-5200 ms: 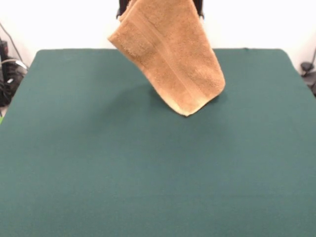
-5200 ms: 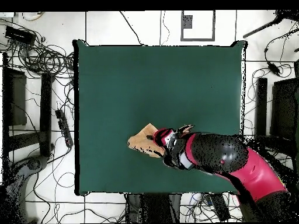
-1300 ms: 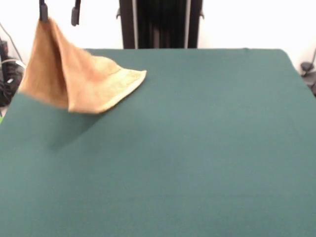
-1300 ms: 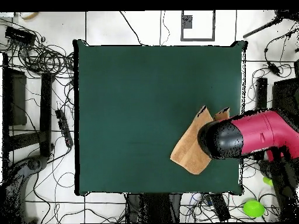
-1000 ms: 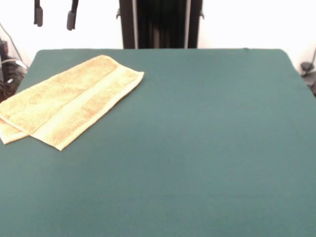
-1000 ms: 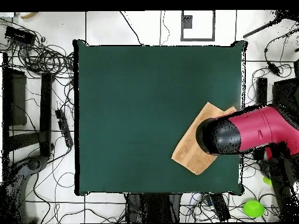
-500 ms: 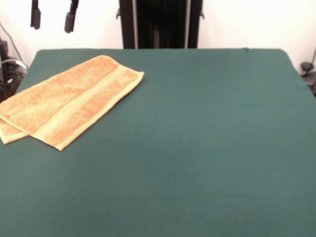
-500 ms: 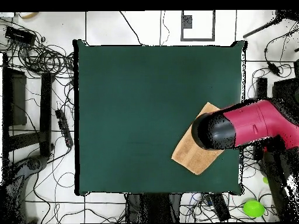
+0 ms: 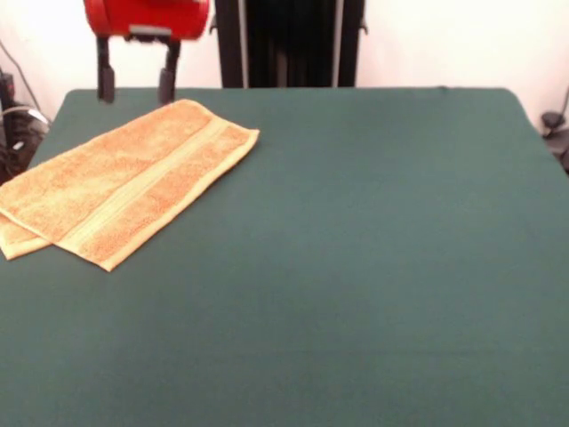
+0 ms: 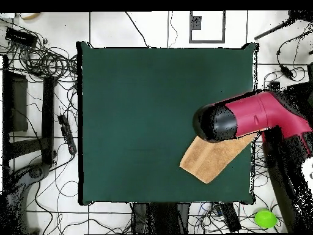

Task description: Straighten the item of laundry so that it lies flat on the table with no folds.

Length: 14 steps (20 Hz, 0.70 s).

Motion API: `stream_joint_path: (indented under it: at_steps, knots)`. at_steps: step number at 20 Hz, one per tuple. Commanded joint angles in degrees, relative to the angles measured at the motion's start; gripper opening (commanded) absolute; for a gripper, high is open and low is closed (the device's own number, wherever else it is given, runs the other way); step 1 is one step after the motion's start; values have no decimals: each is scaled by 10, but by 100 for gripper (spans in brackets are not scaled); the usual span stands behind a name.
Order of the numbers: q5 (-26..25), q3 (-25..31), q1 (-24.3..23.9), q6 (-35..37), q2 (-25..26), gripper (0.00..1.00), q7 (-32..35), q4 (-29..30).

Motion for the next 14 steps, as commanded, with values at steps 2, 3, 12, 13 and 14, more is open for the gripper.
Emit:
stream_joint_path:
  at_steps: [2,3,12,13,14]
  knots:
    - [3,-97,79,-10,126,100,117,-118]
    - [-1,-104,87,-12,142,100,115,-133]
    - [-51,-183,147,-77,180,100,170,-160]
    - [-50,-189,152,-80,181,100,175,-163]
    - [-46,-195,157,-80,181,100,178,-166]
